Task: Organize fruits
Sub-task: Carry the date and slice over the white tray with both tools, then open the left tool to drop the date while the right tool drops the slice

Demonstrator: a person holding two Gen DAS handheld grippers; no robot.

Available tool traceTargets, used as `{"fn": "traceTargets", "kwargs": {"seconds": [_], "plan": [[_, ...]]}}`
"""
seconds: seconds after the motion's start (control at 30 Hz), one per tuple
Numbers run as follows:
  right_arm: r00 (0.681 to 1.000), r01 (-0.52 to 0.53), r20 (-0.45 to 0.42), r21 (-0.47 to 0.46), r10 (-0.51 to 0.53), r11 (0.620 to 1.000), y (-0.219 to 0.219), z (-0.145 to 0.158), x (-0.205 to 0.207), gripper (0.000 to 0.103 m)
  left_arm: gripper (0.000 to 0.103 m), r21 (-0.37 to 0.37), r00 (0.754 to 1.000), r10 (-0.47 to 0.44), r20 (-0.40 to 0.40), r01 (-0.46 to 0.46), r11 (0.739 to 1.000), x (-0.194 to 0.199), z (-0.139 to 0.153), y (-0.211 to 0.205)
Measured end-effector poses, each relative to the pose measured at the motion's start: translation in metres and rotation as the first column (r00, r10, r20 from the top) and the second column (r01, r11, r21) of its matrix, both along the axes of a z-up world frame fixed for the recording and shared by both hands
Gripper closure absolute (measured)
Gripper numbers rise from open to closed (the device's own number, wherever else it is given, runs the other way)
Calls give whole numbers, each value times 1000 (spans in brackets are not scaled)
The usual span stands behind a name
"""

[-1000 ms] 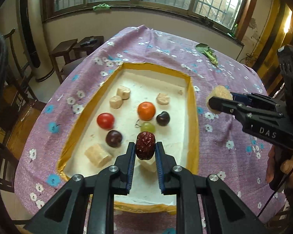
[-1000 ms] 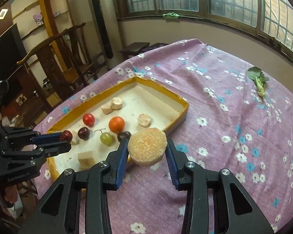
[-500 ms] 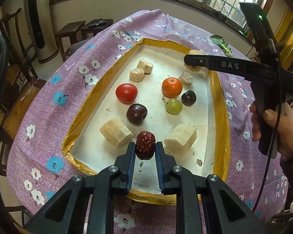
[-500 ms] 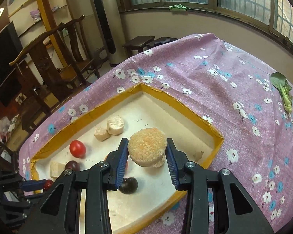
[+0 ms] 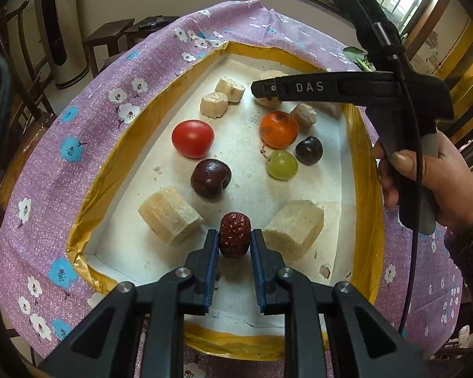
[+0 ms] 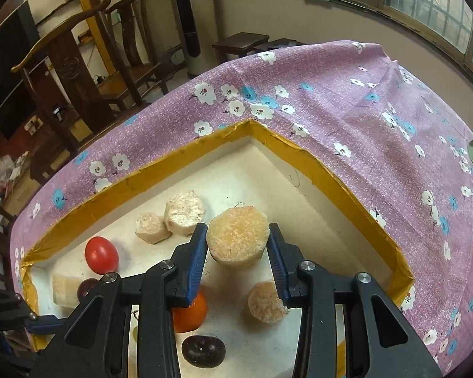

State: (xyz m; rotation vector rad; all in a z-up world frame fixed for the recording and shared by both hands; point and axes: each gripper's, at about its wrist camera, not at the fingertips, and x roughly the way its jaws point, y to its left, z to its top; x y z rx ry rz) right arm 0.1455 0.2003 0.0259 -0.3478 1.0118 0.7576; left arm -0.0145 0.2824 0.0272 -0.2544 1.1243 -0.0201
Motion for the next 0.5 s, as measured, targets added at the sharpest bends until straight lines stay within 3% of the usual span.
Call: {"fn": "traceTargets", "kwargs": {"seconds": [0.4,0.47,0.5], "plan": [[1000,-11,-6,-70,11,997,7,-5,0,66,77,-3,999,31,-18,-31,1000,8,-2,-3],[1000,-1,-5,-74,1,997,5,-4,0,65,68,-3,999,33,-22,-33,999,11,-2,-5],[1000,4,-1,-77,-4,997,4,-3,-1,64,54,5,999,40,-21,-40,999,12,-2,-6]]}}
